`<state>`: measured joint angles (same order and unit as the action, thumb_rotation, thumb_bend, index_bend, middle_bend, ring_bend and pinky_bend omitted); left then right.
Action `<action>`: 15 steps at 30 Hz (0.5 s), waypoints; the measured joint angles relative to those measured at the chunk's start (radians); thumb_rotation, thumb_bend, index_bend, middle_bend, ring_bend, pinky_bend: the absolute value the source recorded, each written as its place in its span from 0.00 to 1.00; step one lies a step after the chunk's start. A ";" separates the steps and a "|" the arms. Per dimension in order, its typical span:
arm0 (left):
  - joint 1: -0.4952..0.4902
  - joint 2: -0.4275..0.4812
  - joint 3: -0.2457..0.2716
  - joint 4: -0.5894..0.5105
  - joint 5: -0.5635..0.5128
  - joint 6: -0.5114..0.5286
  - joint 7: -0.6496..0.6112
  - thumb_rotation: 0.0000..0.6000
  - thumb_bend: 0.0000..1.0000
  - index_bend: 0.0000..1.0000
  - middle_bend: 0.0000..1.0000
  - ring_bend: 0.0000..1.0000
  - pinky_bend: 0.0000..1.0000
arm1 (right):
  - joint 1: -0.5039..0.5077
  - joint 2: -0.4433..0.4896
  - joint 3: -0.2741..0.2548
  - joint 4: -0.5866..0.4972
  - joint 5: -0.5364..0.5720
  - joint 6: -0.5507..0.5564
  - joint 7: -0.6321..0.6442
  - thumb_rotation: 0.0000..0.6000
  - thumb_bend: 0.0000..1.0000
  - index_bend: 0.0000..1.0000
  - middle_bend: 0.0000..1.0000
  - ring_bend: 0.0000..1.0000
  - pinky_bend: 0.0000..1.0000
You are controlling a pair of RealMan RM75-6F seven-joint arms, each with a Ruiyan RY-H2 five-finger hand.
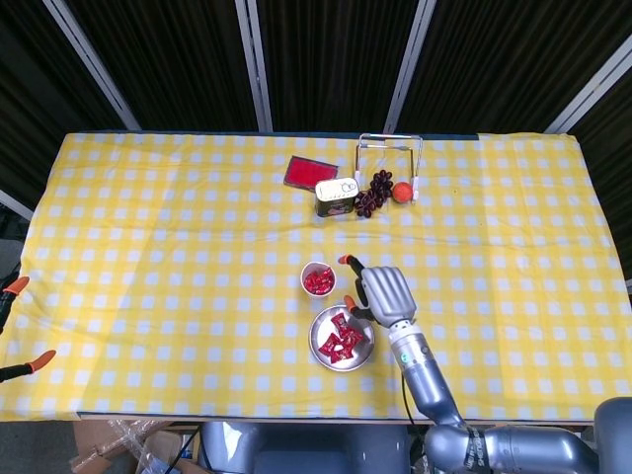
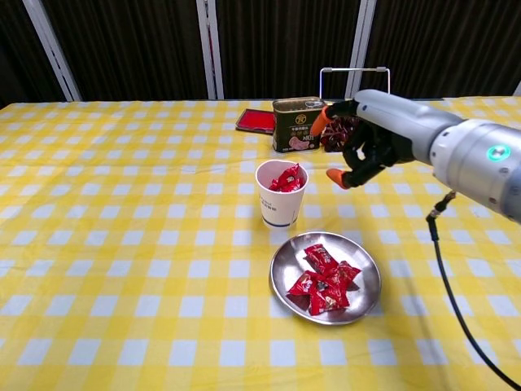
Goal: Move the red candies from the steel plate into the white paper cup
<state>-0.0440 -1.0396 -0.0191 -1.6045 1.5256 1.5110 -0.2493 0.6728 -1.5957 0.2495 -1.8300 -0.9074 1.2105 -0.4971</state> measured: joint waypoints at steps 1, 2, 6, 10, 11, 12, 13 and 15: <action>0.000 -0.001 0.000 0.000 0.000 0.000 0.002 1.00 0.04 0.00 0.00 0.00 0.00 | -0.012 0.014 -0.018 -0.015 -0.018 0.003 0.005 1.00 0.44 0.30 0.80 0.92 0.97; 0.000 -0.002 -0.001 0.000 0.001 0.001 0.004 1.00 0.04 0.00 0.00 0.00 0.00 | -0.027 0.026 -0.044 -0.032 -0.042 0.007 0.014 1.00 0.44 0.30 0.80 0.92 0.97; 0.000 -0.006 -0.001 0.001 0.009 0.011 0.011 1.00 0.04 0.00 0.00 0.00 0.00 | -0.071 0.048 -0.132 -0.073 -0.109 0.012 0.039 1.00 0.44 0.31 0.80 0.92 0.97; 0.004 -0.010 -0.002 0.003 0.014 0.022 0.010 1.00 0.04 0.00 0.00 0.00 0.00 | -0.105 0.051 -0.210 -0.091 -0.170 0.014 0.046 1.00 0.44 0.31 0.80 0.92 0.97; 0.004 -0.011 -0.003 0.003 0.014 0.024 0.008 1.00 0.04 0.00 0.00 0.00 0.00 | -0.115 0.047 -0.229 -0.093 -0.184 0.015 0.046 1.00 0.44 0.32 0.80 0.92 0.97; 0.005 -0.012 -0.004 0.004 0.015 0.029 0.004 1.00 0.04 0.00 0.00 0.00 0.00 | -0.122 0.043 -0.241 -0.094 -0.190 0.015 0.044 1.00 0.44 0.34 0.80 0.92 0.97; 0.006 -0.013 -0.004 0.005 0.016 0.033 0.001 1.00 0.04 0.00 0.00 0.00 0.00 | -0.127 0.037 -0.250 -0.095 -0.195 0.015 0.042 1.00 0.44 0.35 0.80 0.92 0.97; 0.008 -0.014 -0.004 0.010 0.019 0.036 -0.002 1.00 0.04 0.00 0.00 0.00 0.00 | -0.136 0.023 -0.265 -0.096 -0.198 0.012 0.034 1.00 0.44 0.36 0.80 0.92 0.97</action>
<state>-0.0364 -1.0538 -0.0234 -1.5946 1.5448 1.5468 -0.2510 0.5373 -1.5724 -0.0151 -1.9263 -1.1052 1.2226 -0.4629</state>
